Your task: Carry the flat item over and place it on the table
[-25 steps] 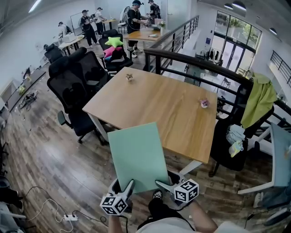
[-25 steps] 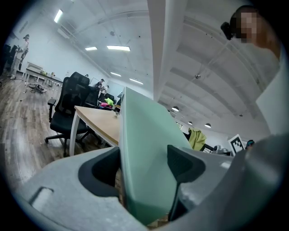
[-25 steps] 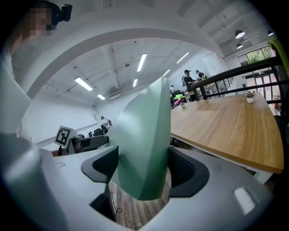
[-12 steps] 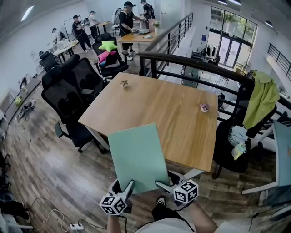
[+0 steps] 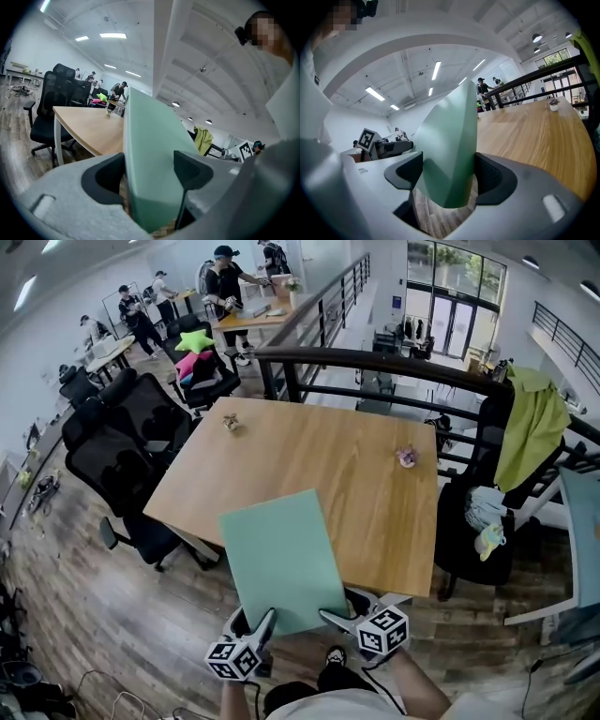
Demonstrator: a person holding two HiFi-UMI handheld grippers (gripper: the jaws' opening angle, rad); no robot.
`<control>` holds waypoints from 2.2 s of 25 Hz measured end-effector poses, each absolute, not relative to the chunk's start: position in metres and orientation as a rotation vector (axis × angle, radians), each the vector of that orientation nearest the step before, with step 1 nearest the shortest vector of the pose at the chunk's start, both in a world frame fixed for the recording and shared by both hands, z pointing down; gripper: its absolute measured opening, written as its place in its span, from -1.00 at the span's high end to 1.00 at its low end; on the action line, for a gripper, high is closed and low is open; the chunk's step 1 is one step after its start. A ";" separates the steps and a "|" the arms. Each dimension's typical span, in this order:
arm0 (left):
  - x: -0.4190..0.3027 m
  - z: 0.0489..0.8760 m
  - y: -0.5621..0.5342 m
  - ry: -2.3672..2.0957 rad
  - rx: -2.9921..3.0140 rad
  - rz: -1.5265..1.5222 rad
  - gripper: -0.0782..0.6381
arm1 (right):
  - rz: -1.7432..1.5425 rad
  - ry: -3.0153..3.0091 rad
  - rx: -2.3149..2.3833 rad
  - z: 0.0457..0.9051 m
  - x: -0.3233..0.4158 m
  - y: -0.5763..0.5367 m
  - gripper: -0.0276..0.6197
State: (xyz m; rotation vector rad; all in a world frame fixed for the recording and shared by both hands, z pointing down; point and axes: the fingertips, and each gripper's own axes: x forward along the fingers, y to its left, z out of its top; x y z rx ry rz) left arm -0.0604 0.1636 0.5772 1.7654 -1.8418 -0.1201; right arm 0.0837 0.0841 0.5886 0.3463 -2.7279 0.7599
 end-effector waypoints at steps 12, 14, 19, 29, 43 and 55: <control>-0.070 0.586 0.107 -1.738 1.824 -0.113 -0.17 | 0.781 -2.706 0.468 0.593 0.081 0.041 -0.18; -0.078 0.587 0.098 -1.725 1.835 -0.117 -0.17 | 0.768 -2.703 0.484 0.592 0.074 0.032 -0.18; -0.106 0.584 0.075 -1.702 1.866 -0.113 -0.17 | 0.766 -2.695 0.522 0.590 0.048 0.014 -0.18; -0.175 0.594 0.036 -1.620 1.915 -0.088 -0.17 | 0.793 -2.665 0.618 0.598 -0.017 -0.014 -0.19; -0.224 0.608 -0.011 -1.401 2.015 -0.030 -0.17 | 0.840 -2.587 0.883 0.605 -0.060 -0.031 -0.19; -0.222 0.620 -0.028 -1.286 2.030 -0.020 -0.17 | 0.919 -2.503 1.002 0.613 -0.057 -0.033 -0.19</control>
